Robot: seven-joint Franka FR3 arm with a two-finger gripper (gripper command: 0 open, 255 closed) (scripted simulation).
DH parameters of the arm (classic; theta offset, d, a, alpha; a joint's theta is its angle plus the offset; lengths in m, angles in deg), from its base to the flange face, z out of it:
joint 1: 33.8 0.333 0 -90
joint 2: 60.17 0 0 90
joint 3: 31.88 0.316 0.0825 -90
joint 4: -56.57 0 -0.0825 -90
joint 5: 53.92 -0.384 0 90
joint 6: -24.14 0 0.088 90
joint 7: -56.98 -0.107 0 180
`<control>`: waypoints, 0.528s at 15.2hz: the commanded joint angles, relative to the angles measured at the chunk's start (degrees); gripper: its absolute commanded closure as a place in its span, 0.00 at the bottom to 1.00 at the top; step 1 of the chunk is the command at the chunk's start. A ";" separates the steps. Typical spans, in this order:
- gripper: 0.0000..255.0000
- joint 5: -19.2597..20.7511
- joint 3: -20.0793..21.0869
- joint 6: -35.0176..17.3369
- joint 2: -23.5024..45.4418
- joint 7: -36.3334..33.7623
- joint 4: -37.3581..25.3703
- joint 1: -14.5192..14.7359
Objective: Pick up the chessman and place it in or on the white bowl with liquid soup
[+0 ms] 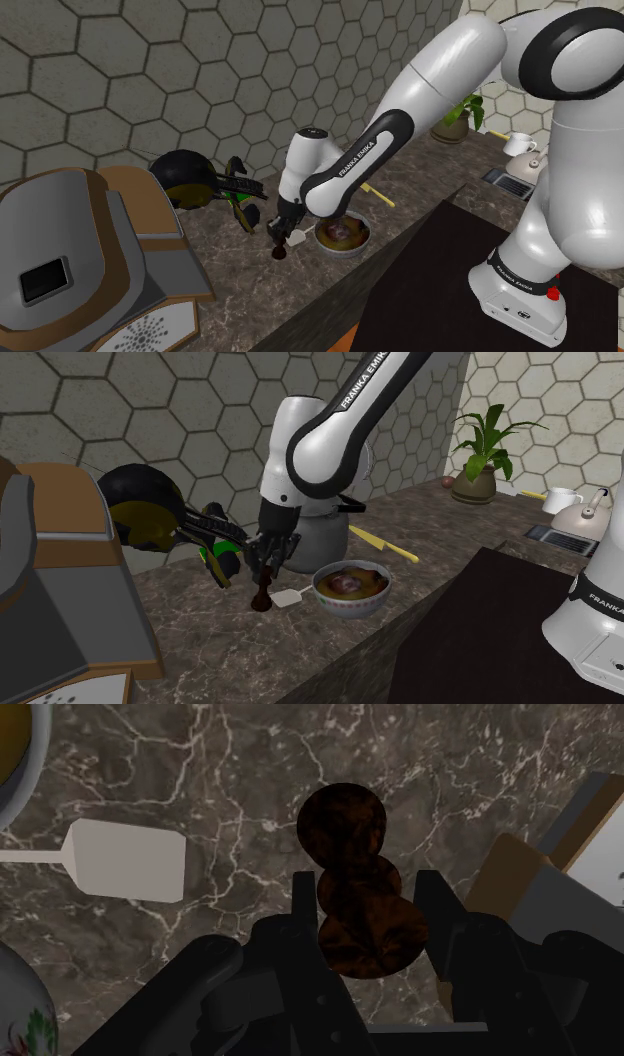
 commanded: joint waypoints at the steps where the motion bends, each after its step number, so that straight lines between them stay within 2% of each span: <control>1: 1.00 -0.15 0.12 1.40 -1.57 -0.06 0.18 -0.23; 8: 1.00 -0.39 0.34 5.95 -5.99 -0.66 -0.03 -0.57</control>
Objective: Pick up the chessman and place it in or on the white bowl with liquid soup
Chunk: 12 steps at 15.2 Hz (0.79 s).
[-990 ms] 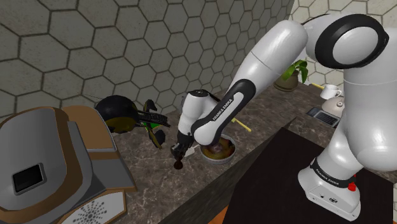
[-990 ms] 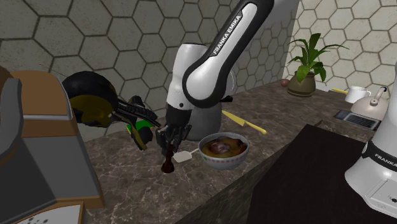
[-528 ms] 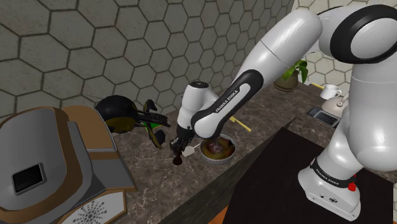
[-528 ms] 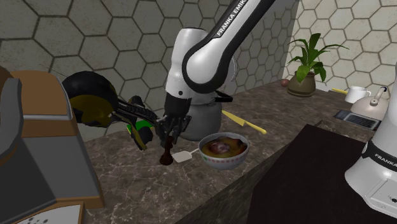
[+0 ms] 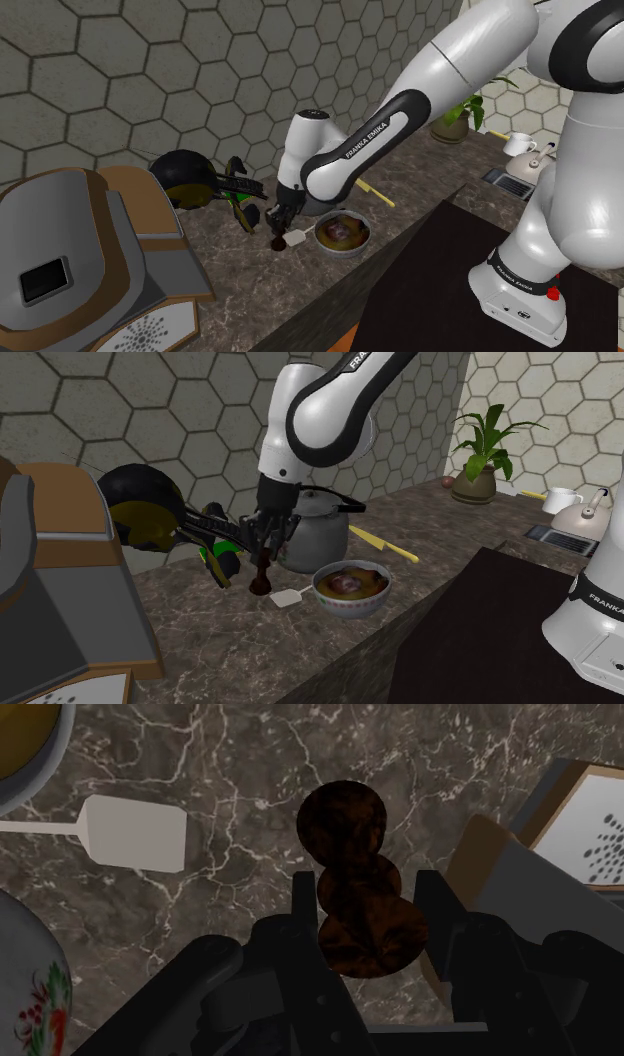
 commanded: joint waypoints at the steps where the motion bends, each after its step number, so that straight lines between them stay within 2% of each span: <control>1: 1.00 -0.07 0.06 1.25 -1.19 -0.21 -0.06 -0.06; 5: 1.00 -0.15 0.12 3.41 -3.06 -0.48 -0.39 -0.20; 12: 1.00 -8.92 0.24 3.56 -15.55 11.52 13.38 -5.80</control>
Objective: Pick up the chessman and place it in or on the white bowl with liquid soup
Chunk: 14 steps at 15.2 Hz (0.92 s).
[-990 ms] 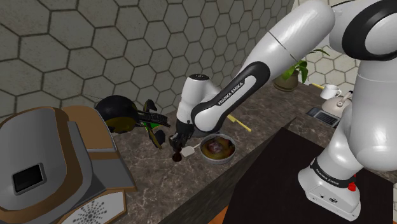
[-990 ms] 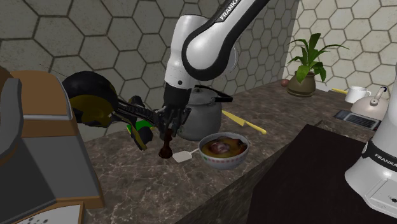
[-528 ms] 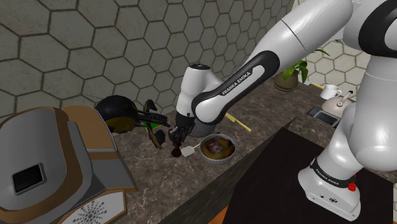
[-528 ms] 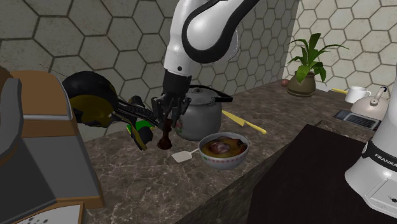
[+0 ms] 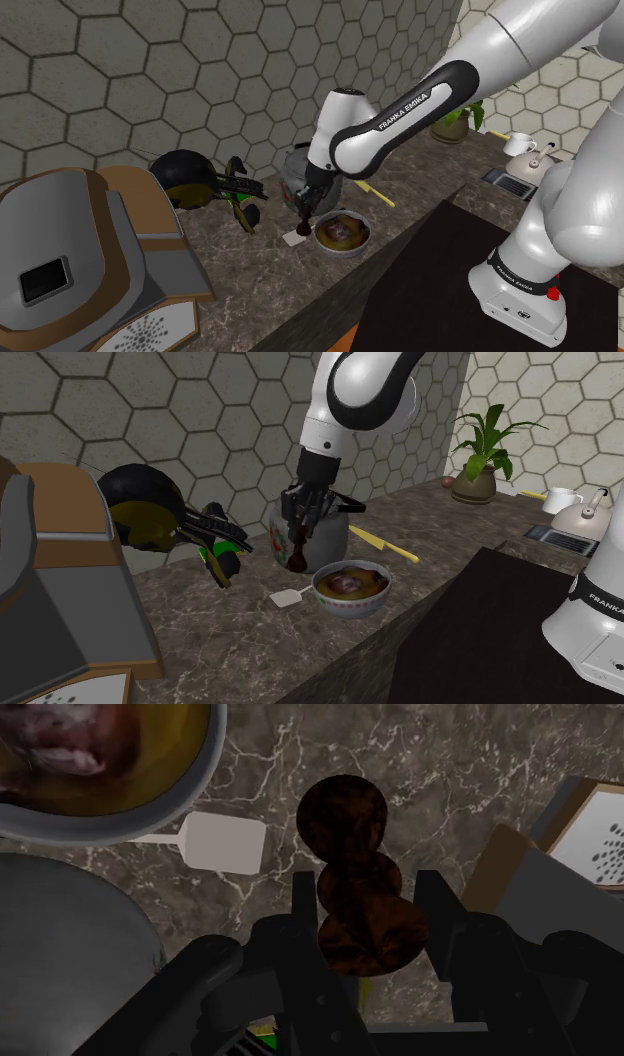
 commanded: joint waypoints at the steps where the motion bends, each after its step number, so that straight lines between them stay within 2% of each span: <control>1: 1.00 -2.49 -0.44 0.49 -3.76 3.56 3.74 -1.17; 6: 1.00 -6.49 -3.62 2.98 -12.52 11.63 11.65 -3.21; 10: 1.00 -7.19 -7.12 5.85 -19.41 17.08 17.14 -5.06; 14: 1.00 -8.96 -7.22 2.22 -16.48 18.89 17.95 -4.35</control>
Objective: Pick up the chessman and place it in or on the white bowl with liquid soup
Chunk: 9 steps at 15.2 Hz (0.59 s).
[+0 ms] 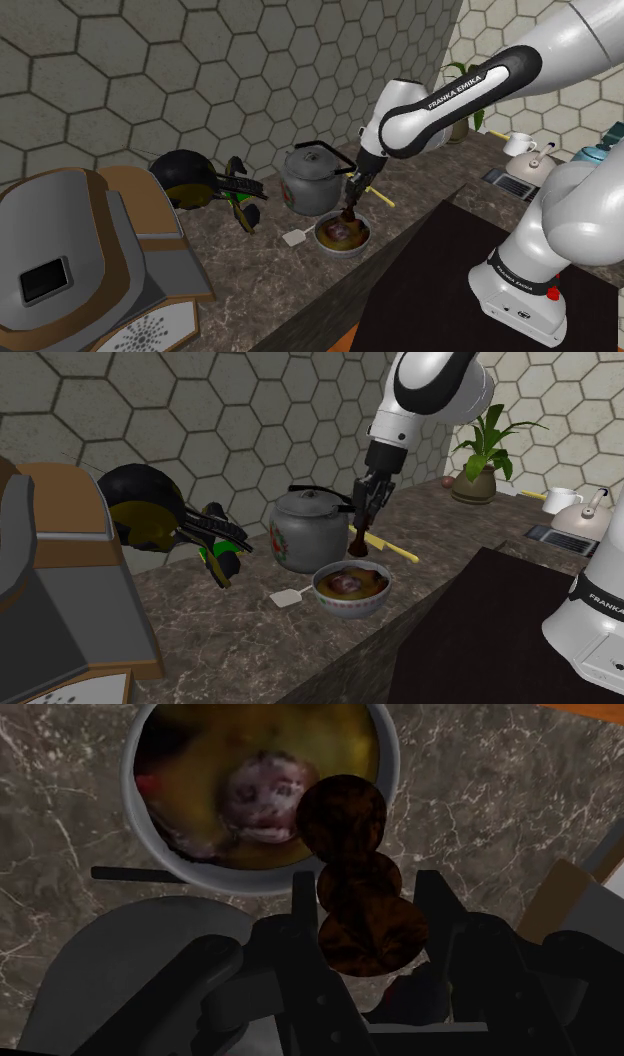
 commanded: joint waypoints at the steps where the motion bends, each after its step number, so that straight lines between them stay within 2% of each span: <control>1: 1.00 -1.01 -0.11 -1.94 1.71 1.14 0.29 0.34; 9: 1.00 -6.33 -0.33 -8.99 8.49 6.29 0.84 1.95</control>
